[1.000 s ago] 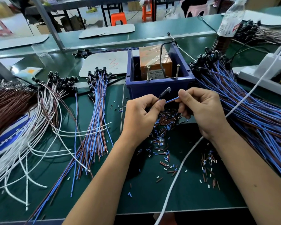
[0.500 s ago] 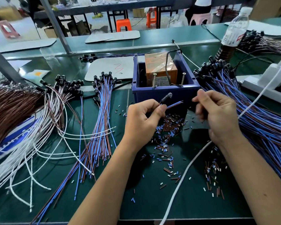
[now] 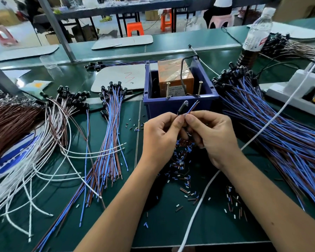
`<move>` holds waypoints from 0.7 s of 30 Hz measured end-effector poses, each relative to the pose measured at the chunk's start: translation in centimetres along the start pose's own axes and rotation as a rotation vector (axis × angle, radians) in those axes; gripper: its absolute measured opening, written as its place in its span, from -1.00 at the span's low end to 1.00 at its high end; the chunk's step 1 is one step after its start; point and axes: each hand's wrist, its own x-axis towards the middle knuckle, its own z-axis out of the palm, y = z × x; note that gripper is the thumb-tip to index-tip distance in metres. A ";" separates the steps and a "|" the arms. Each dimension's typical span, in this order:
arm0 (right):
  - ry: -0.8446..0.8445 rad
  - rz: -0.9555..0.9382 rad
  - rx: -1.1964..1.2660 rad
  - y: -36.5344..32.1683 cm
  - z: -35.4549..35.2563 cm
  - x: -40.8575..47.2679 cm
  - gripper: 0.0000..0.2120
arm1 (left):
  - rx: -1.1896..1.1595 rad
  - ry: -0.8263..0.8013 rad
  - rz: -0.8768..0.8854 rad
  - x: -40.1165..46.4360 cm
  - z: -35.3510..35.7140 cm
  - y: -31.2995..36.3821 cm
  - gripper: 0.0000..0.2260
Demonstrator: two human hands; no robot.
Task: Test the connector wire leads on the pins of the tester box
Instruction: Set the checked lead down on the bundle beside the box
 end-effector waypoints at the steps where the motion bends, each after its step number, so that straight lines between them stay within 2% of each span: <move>1: 0.002 0.002 0.013 0.0 0.0 0.0 -0.87 | 0.015 0.008 0.014 0.0 0.1 0.0 -0.77; 6: 0.036 -0.047 0.022 -0.3 -0.3 0.2 -0.90 | 0.080 0.248 0.108 -0.1 0.3 0.0 -0.81; 10: -0.032 -0.045 0.122 -0.7 -0.8 0.3 -0.85 | 0.125 0.397 0.196 -0.1 -0.1 0.0 -0.93; 13: -0.015 -0.059 0.122 -0.7 -1.0 0.3 -0.90 | 0.094 0.493 0.178 0.0 -0.1 -0.1 -0.80; 16: 0.075 -0.172 -0.092 -0.3 -1.2 0.3 -0.99 | 0.090 0.508 0.145 0.1 -0.2 -0.2 -0.74; 21: 0.302 -0.455 -0.514 0.2 -1.4 0.2 -0.91 | 0.078 0.448 0.096 0.1 -0.1 -0.3 -0.77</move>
